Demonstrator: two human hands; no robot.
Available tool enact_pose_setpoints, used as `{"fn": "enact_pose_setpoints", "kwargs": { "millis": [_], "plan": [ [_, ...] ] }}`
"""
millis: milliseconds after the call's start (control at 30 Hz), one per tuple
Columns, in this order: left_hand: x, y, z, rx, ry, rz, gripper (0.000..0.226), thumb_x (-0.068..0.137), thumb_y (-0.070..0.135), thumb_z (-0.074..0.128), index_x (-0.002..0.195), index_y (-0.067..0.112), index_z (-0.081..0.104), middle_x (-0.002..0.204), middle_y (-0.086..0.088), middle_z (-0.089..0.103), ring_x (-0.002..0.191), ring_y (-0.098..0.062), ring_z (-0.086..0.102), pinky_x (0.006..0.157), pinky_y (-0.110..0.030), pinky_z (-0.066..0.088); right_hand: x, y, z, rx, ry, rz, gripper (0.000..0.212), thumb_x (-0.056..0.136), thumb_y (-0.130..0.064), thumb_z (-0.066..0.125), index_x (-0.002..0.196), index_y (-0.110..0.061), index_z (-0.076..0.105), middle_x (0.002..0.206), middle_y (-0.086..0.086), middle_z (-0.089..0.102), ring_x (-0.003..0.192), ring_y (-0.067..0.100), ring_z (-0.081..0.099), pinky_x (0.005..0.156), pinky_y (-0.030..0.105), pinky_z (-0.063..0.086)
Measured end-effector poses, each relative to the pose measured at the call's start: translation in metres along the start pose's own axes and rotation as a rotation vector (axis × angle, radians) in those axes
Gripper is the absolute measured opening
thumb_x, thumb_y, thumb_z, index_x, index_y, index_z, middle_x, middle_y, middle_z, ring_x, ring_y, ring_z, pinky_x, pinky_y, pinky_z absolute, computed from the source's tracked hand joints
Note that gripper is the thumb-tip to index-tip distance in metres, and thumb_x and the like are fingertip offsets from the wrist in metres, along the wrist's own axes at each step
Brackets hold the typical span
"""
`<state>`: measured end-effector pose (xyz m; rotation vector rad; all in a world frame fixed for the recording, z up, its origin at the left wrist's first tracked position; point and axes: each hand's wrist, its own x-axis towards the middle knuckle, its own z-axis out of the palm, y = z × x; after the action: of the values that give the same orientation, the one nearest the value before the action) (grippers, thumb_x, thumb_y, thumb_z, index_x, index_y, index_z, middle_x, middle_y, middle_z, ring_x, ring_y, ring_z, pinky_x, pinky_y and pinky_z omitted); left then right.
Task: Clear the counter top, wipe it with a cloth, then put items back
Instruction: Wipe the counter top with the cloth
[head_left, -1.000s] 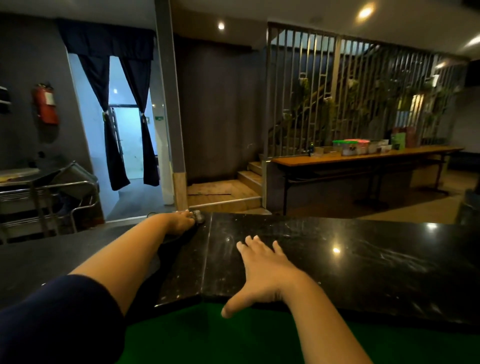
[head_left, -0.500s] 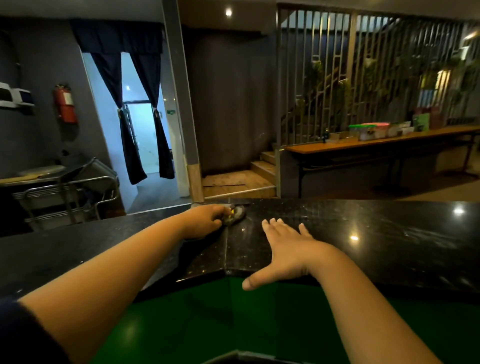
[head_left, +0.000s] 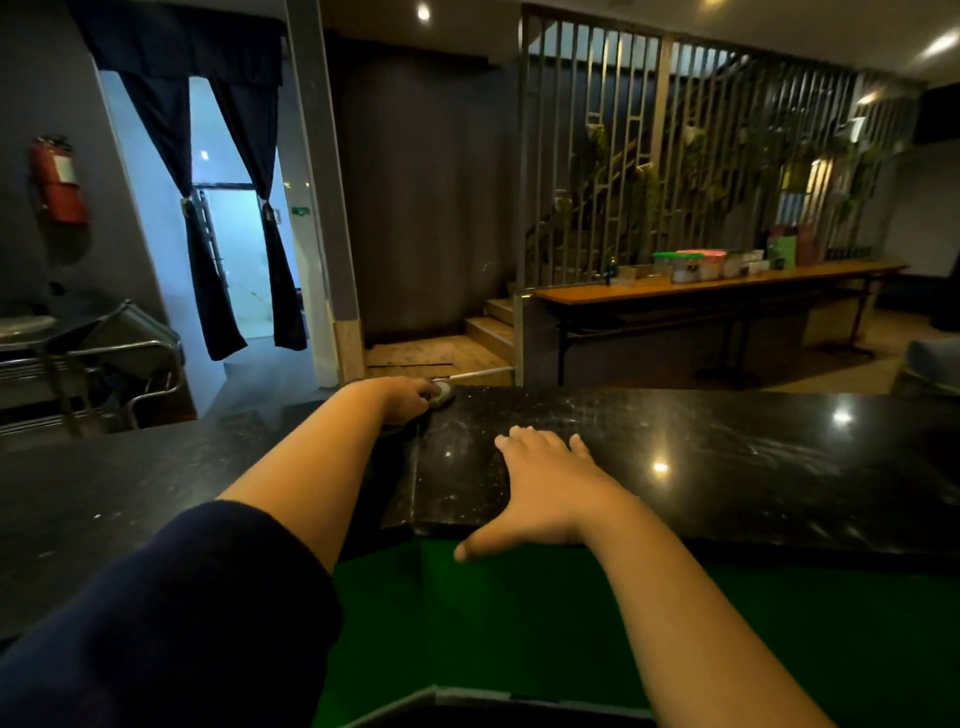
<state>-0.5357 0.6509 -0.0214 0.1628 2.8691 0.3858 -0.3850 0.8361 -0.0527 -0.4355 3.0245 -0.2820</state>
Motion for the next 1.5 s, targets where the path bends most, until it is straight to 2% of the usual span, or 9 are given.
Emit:
{"fn": "enact_pose_setpoints", "kwargs": {
  "millis": [367, 633, 867, 967, 1100, 1233, 1333, 1400, 1500],
  "plan": [
    [-0.147, -0.009, 0.043, 0.093, 0.045, 0.281, 0.049, 0.098, 0.017, 0.041, 0.145, 0.026, 0.036, 0.154, -0.005, 0.029, 0.137, -0.025, 0.031, 0.113, -0.038, 0.022, -0.029, -0.001, 0.001, -0.044, 0.040, 0.059, 0.135, 0.053, -0.090, 0.052, 0.154, -0.010, 0.011, 0.162, 0.005, 0.008, 0.149, 0.021, 0.008, 0.121, 0.045, 0.009],
    [-0.101, -0.049, 0.038, 0.106, 0.165, -0.001, 0.060, 0.098, 0.050, 0.023, 0.152, 0.024, 0.017, 0.161, -0.001, 0.009, 0.148, -0.024, 0.008, 0.116, -0.057, 0.005, -0.044, 0.008, 0.014, -0.094, 0.192, 0.176, 0.132, 0.050, -0.097, 0.034, 0.153, -0.014, 0.019, 0.161, 0.003, 0.017, 0.148, 0.020, 0.017, 0.119, 0.048, 0.010],
    [-0.098, -0.014, 0.049, 0.098, 0.134, 0.150, 0.054, 0.100, 0.043, 0.022, 0.151, 0.028, 0.020, 0.161, -0.001, 0.013, 0.146, -0.023, 0.014, 0.117, -0.053, 0.010, -0.042, 0.010, 0.014, -0.084, 0.210, 0.182, 0.128, 0.054, -0.096, 0.040, 0.152, -0.016, 0.023, 0.159, 0.001, 0.023, 0.146, 0.020, 0.023, 0.119, 0.048, 0.013],
    [-0.136, -0.010, 0.059, 0.006, 0.133, 0.253, 0.051, 0.100, 0.033, 0.030, 0.151, 0.025, 0.025, 0.158, -0.005, 0.022, 0.143, -0.025, 0.024, 0.116, -0.039, 0.018, -0.043, 0.009, 0.013, -0.080, 0.199, 0.197, 0.128, 0.054, -0.096, 0.040, 0.152, -0.017, 0.023, 0.160, 0.000, 0.022, 0.146, 0.019, 0.023, 0.119, 0.047, 0.015],
    [-0.200, -0.022, 0.067, -0.078, 0.197, 0.376, 0.045, 0.096, 0.020, 0.045, 0.137, 0.038, 0.047, 0.128, -0.001, 0.053, 0.096, -0.013, 0.057, 0.080, -0.022, 0.040, -0.047, 0.005, 0.012, -0.067, 0.196, 0.207, 0.127, 0.053, -0.096, 0.040, 0.152, -0.017, 0.023, 0.160, 0.000, 0.021, 0.146, 0.020, 0.021, 0.118, 0.047, 0.016],
    [-0.221, -0.031, 0.061, -0.309, 0.447, 0.371, 0.035, 0.090, 0.010, 0.052, 0.110, 0.035, 0.067, 0.078, 0.013, 0.060, 0.054, 0.001, 0.048, 0.050, -0.011, 0.035, -0.046, 0.006, 0.013, -0.070, 0.186, 0.201, 0.135, 0.046, -0.099, 0.035, 0.152, -0.017, 0.023, 0.160, 0.001, 0.021, 0.146, 0.019, 0.022, 0.118, 0.048, 0.015],
    [-0.204, -0.027, 0.053, -0.344, 0.668, 0.291, 0.037, 0.090, 0.011, 0.052, 0.123, 0.026, 0.062, 0.104, -0.002, 0.065, 0.082, -0.012, 0.057, 0.072, -0.022, 0.042, -0.046, 0.007, 0.012, -0.069, 0.203, 0.192, 0.132, 0.049, -0.098, 0.039, 0.152, -0.016, 0.024, 0.160, 0.001, 0.022, 0.146, 0.020, 0.023, 0.118, 0.048, 0.016],
    [-0.185, -0.022, 0.055, -0.298, 0.598, 0.199, 0.042, 0.091, 0.014, 0.050, 0.132, 0.022, 0.055, 0.127, -0.009, 0.059, 0.110, -0.025, 0.055, 0.091, -0.032, 0.041, -0.047, 0.008, 0.013, -0.068, 0.204, 0.183, 0.130, 0.052, -0.097, 0.041, 0.152, -0.016, 0.024, 0.160, 0.002, 0.022, 0.146, 0.020, 0.022, 0.119, 0.048, 0.016],
    [-0.171, -0.008, 0.068, -0.138, 0.423, 0.074, 0.038, 0.095, 0.025, 0.044, 0.131, 0.025, 0.053, 0.130, -0.010, 0.057, 0.112, -0.027, 0.054, 0.092, -0.039, 0.043, -0.047, 0.008, 0.011, -0.066, 0.199, 0.162, 0.128, 0.054, -0.095, 0.042, 0.152, -0.014, 0.023, 0.160, 0.003, 0.022, 0.147, 0.020, 0.021, 0.119, 0.049, 0.014]
  ]
}}
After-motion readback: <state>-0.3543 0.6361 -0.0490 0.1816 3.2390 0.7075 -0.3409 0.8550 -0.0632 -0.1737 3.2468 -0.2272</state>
